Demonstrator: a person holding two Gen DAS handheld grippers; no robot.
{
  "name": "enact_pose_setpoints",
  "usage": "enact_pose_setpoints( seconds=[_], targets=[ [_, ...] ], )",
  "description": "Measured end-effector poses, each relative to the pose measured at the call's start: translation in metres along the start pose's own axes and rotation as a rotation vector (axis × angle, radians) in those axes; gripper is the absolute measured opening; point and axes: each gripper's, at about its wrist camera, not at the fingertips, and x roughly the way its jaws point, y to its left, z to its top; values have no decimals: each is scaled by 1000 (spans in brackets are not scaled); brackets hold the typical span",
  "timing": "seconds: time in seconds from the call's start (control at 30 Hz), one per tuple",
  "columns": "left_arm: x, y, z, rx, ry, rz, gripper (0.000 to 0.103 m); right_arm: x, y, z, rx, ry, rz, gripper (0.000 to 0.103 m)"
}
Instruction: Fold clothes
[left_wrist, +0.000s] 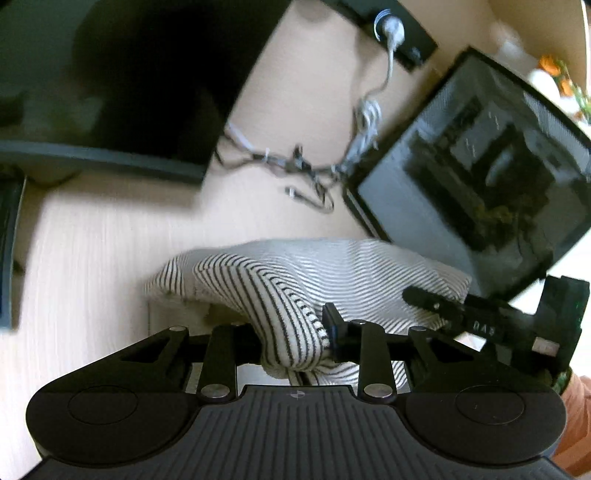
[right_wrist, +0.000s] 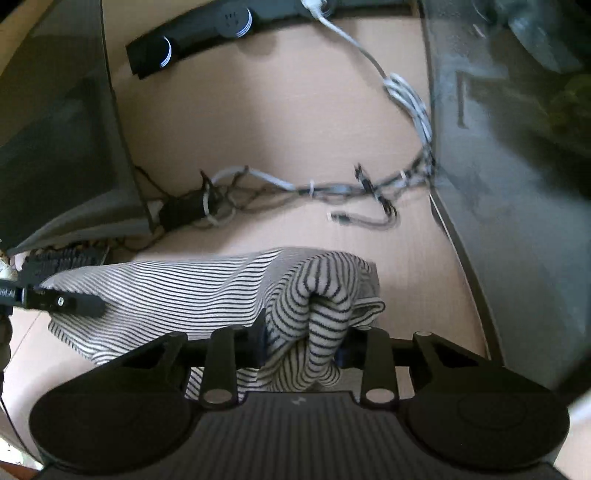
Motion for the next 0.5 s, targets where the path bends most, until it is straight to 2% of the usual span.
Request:
enact_pose_setpoints(
  seconds=[0.13,0.2,0.27,0.3,0.37,0.47,0.5],
  targets=[
    [12,5,-29,-16,86,25,33,7,2,-27,-7,54,-43,32],
    [18,10,-44,-12,127,51,36,13,1,-39,-13,79,-77,37],
    [23,14,-54,-11,157,82,45,16,-1,-47,-13,92,-123,54],
    [22,16,-56,-8,157,85,46,12,-2,-48,-10,92,-134,56],
    [11,16,-55,10,141,98,49,6,-2,-49,-8,92,-161,69],
    [-11,12,-47,53,89,137,59,-8,3,-45,-39,57,-226,79],
    [-19,11,-44,57,69,139,67,-14,6,-44,-46,37,-242,80]
  ],
)
